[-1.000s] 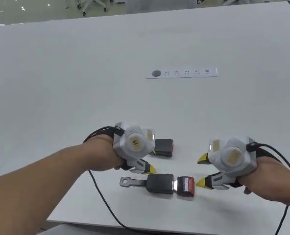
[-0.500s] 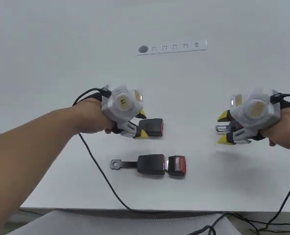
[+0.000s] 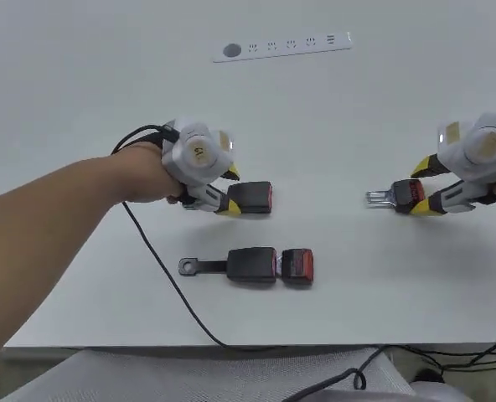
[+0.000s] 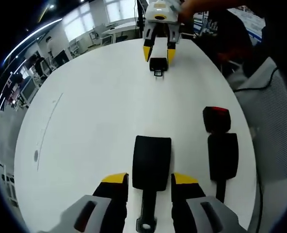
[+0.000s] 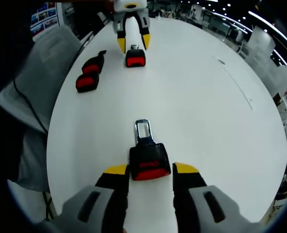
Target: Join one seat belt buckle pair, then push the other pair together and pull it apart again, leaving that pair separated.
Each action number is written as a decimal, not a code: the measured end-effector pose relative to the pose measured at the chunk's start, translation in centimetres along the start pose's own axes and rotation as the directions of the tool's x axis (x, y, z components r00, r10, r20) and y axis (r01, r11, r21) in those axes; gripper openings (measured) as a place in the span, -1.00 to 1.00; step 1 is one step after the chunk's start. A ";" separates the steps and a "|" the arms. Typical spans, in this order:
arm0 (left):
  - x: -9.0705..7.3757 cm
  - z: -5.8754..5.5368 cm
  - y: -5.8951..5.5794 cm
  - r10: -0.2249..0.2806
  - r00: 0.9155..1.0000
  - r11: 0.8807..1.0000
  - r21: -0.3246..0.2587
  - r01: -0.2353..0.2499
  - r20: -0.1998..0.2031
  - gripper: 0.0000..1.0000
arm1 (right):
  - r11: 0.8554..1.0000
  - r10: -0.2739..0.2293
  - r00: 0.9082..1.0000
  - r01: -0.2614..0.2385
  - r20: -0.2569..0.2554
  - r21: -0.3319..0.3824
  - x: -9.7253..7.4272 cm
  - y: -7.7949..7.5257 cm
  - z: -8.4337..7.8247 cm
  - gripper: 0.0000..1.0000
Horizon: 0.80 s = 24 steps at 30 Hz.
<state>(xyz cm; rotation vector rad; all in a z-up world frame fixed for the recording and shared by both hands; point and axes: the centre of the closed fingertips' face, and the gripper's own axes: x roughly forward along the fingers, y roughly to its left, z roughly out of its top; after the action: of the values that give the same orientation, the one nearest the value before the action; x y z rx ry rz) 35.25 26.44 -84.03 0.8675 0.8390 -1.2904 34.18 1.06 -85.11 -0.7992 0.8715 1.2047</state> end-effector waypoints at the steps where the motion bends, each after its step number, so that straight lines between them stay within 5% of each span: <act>1: 0.1 0.0 0.0 -0.002 1.000 1.000 0.001 0.002 -0.002 -0.29 | 1.000 0.004 1.000 -0.004 0.003 -0.001 0.1 0.1 0.0 -0.30; 11: 0.4 -0.8 0.0 -0.011 1.000 0.999 0.031 0.011 -0.006 -0.39 | 1.000 0.020 1.000 -0.021 0.014 0.008 0.5 0.1 0.2 -0.34; 24: 0.8 -1.3 0.3 0.038 0.999 0.997 0.073 -0.036 -0.038 -0.42 | 1.000 0.014 1.000 -0.014 -0.009 -0.005 0.5 0.0 0.0 -0.36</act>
<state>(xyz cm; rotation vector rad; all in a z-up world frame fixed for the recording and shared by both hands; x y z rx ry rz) 35.53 27.30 -85.26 0.9643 0.8079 -1.2811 34.24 1.27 -85.56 -0.8042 0.8834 1.2170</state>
